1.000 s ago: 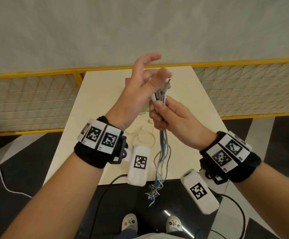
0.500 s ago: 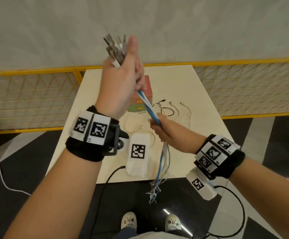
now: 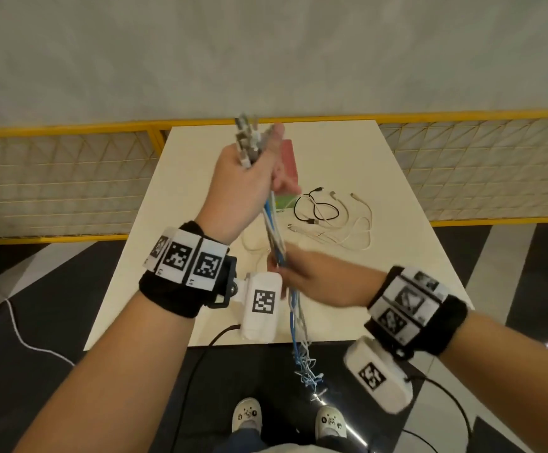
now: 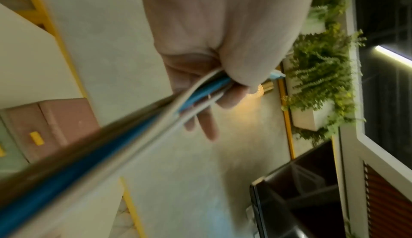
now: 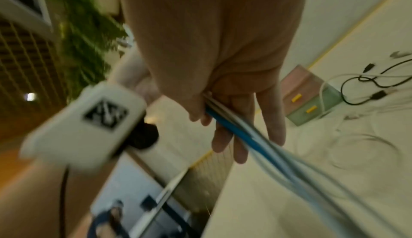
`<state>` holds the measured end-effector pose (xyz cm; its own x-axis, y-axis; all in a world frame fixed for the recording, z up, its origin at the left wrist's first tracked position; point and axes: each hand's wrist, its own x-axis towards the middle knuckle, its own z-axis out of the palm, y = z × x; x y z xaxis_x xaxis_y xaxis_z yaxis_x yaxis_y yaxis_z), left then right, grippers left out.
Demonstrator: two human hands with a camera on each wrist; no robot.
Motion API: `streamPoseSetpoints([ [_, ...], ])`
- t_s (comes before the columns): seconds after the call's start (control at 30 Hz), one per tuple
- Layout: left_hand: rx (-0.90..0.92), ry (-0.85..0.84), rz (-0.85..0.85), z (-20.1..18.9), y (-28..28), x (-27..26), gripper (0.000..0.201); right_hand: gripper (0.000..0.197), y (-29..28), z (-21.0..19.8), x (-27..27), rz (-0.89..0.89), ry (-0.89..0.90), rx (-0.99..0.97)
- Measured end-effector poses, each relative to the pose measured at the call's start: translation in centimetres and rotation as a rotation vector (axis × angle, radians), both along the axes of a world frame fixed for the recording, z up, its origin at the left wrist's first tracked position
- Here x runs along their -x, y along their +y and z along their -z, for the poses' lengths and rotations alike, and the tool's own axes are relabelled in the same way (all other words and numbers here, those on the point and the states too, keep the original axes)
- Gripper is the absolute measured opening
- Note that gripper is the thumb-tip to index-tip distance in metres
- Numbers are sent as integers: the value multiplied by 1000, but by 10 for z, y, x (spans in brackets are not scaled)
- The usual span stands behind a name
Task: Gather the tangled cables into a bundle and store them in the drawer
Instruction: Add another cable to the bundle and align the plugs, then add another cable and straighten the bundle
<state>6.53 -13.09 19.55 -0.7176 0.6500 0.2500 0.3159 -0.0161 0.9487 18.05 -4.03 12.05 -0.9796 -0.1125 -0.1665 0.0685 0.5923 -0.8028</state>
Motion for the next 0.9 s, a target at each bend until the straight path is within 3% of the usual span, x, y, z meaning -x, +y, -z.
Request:
streamPoseSetpoints([
  [0.17, -152, -217, -201, 7, -13, 27, 54, 27, 1, 48, -8, -13, -271, -136],
  [0.3, -3, -268, -199, 20, -16, 34, 50, 70, 24, 63, 12, -119, -412, -174],
  [0.37, 56, -303, -167, 24, -17, 35, 47, 79, 39, 70, 25, -120, -421, -264],
  [0.53, 153, -348, -137, 47, -18, 43, 48, 37, 71, 95, 63, 129, -324, -415],
  [0.67, 226, -365, -183, 69, -16, 53, 44, 29, 79, 123, 93, 428, -237, -379],
  [0.8, 220, -442, -237, 82, -10, 65, 44, 50, 76, 140, 124, 322, -387, -512],
  [0.9, 216, -497, -257, 89, -7, 71, 45, 44, 75, 145, 139, 215, -480, -688],
])
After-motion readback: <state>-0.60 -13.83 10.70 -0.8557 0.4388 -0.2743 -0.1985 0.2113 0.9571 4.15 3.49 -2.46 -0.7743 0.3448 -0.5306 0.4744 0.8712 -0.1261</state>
